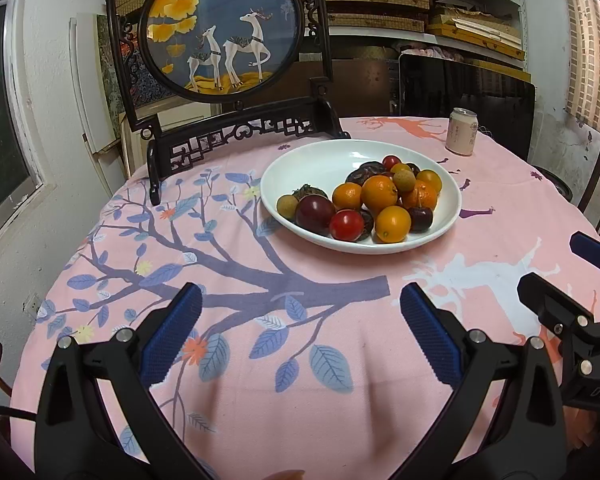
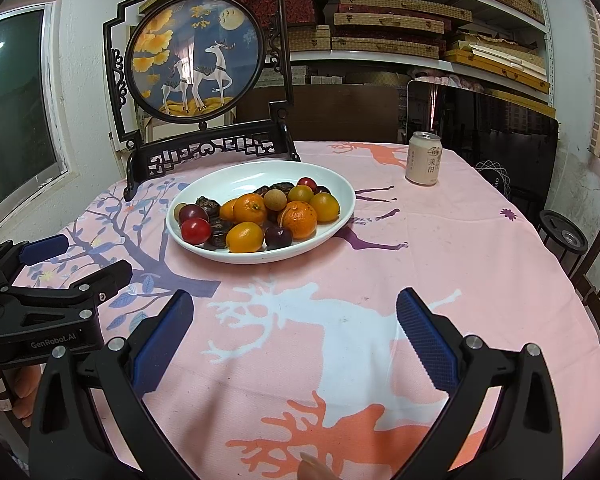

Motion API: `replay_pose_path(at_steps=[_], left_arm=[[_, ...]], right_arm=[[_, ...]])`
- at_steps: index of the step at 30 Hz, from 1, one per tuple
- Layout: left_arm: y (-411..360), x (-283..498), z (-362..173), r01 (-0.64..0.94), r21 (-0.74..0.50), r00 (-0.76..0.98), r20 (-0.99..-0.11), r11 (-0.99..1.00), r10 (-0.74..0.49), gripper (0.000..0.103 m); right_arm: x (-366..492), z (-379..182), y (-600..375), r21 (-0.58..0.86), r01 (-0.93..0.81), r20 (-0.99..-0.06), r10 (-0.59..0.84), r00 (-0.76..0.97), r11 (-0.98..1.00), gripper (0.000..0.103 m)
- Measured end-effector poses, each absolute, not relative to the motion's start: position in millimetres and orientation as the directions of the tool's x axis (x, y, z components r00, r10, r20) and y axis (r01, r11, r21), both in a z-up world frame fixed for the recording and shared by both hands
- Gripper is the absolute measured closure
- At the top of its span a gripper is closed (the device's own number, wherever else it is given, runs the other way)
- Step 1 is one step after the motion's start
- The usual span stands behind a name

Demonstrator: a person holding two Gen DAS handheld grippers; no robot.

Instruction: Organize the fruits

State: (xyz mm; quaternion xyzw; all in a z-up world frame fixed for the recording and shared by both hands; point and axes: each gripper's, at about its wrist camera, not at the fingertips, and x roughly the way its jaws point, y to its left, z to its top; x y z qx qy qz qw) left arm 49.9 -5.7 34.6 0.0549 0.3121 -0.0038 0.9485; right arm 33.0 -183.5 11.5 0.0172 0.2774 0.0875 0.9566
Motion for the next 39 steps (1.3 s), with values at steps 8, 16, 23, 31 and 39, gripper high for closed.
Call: replay_pose_path(at_steps=[8,16,23,31,39], left_arm=[[-5.9,49.8,34.2,0.041,0.103,0.807,-0.59,0.994,0.028,0.002],[-6.6,49.6,33.7,0.043,0.103,0.806,-0.592,0.994,0.026,0.002],[-7.8,48.9,33.0,0.049,0.102,0.805,-0.593,0.994,0.021,0.002],[-8.4,49.5,32.6,0.052,0.102,0.804,-0.594,0.993,0.019,0.002],[-8.3,49.2,33.1,0.052,0.103,0.804,-0.594,0.993,0.019,0.002]], right_arm=[[32.9,11.4,-183.4,0.08,-0.157,-0.529,0.176,0.83,0.984,0.001],[32.7,11.3,-183.5,0.08,-0.158,-0.529,0.176,0.83,0.984,0.001],[32.7,11.1,-183.6,0.08,-0.158,-0.53,0.176,0.83,0.984,0.001],[32.4,10.0,-184.1,0.079,-0.158,-0.53,0.176,0.83,0.984,0.001],[32.9,10.8,-183.4,0.079,-0.159,-0.53,0.176,0.829,0.984,0.001]])
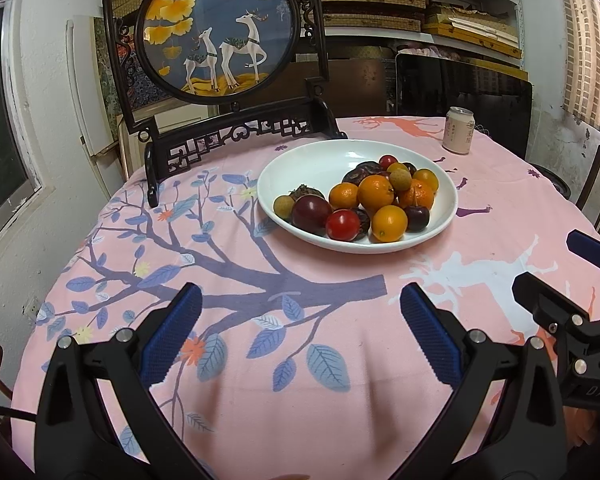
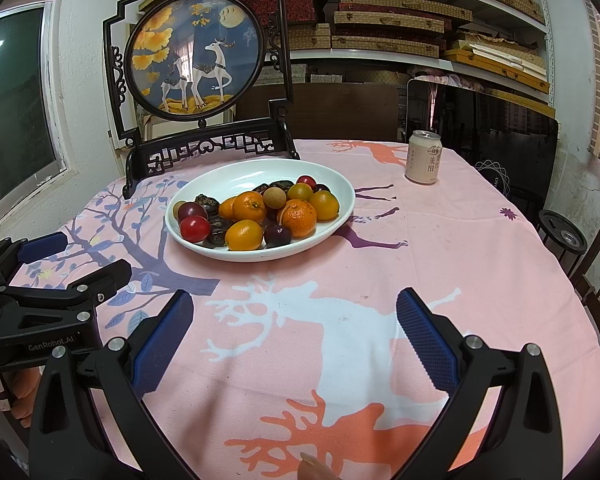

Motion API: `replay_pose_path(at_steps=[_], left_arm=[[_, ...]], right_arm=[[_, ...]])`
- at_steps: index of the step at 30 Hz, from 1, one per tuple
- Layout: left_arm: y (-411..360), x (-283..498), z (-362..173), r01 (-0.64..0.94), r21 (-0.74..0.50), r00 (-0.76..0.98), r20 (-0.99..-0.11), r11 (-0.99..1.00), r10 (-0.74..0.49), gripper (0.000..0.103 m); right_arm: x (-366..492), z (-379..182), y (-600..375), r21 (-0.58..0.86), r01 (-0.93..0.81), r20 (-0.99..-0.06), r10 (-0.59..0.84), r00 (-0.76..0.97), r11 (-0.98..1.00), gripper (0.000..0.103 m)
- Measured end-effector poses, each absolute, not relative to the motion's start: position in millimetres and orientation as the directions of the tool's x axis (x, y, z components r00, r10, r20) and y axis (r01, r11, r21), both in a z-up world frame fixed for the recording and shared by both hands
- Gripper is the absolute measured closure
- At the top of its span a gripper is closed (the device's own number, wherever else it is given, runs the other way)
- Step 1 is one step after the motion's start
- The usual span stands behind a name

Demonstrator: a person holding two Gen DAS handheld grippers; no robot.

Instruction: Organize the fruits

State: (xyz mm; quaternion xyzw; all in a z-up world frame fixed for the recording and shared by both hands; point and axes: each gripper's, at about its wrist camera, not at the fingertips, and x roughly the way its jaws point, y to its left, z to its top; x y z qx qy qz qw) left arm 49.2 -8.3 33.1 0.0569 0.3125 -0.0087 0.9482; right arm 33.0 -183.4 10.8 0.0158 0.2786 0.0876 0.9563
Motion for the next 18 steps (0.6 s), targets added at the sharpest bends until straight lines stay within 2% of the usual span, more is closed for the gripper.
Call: replay_pose_path(at_steps=[18], left_arm=[[-6.7,47.1,34.1,0.033,0.137,0.813,-0.58,0.99,0.053,0.002]], right_arm=[[33.3,10.4,-183.4,0.078,-0.159,-0.531,0.176,0.829,0.984,0.001]])
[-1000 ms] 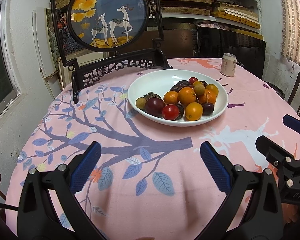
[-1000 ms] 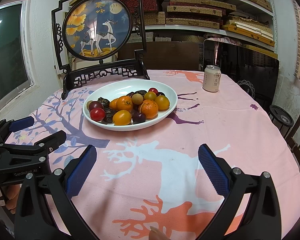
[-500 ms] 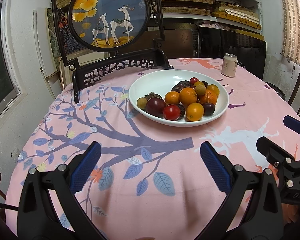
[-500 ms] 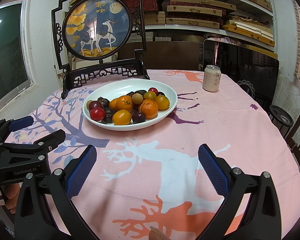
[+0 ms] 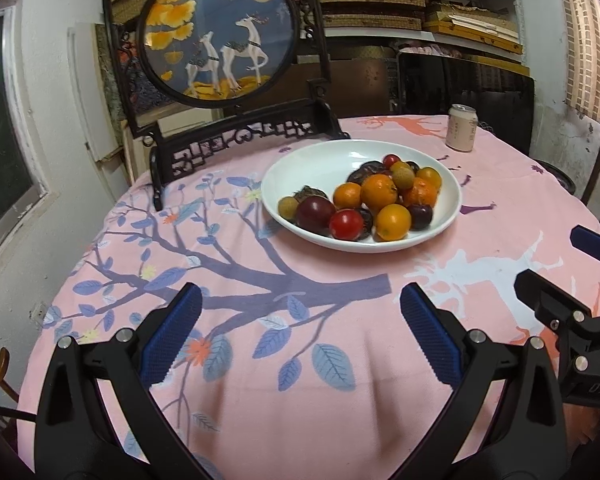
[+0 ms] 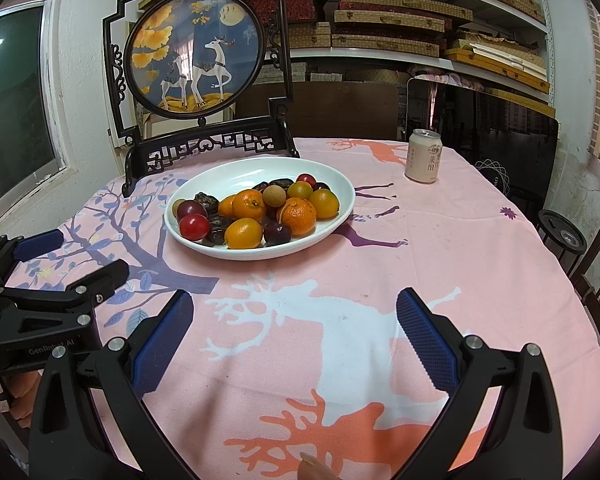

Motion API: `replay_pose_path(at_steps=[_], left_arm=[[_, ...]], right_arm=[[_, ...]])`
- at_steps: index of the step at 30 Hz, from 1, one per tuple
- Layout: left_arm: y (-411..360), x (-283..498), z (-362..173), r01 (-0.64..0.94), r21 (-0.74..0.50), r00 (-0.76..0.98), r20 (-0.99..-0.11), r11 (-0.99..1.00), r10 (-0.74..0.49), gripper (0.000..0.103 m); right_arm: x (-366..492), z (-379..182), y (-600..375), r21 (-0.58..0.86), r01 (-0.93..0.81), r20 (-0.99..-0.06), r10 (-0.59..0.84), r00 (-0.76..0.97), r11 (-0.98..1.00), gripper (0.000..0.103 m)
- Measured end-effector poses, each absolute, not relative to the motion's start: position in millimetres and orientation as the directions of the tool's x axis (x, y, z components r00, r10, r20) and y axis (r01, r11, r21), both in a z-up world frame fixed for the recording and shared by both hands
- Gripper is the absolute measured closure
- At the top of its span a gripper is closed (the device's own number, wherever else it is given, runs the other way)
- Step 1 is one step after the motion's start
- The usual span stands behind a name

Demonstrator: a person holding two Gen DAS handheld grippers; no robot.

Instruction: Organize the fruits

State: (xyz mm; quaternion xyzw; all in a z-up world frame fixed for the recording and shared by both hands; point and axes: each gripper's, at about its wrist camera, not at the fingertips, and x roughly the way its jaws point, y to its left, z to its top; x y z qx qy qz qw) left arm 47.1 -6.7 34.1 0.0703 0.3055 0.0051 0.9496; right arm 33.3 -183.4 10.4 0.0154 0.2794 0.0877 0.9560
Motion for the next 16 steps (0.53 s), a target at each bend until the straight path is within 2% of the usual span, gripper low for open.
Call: replay_pose_path(at_steps=[3,8,16], left_arm=[[-4.0,46.2,35.0,0.046,0.115,0.811,-0.584,0.992,0.03,0.002],[-8.4,42.1,35.7,0.045,0.147,0.822,-0.567,0.988,0.047,0.002],[-1.8,48.8,36.3,0.044,0.1,0.807,-0.59,0.994,0.024,0.002]], right_arm=[[32.9,10.1,-183.8,0.078,-0.158,-0.531,0.175,0.829,0.984,0.001],[32.2,8.6,-185.3,0.077,-0.159,-0.532,0.175,0.828,0.984,0.001],[32.7,9.3,-184.6,0.077,-0.159,-0.532,0.176,0.828,0.984,0.001]])
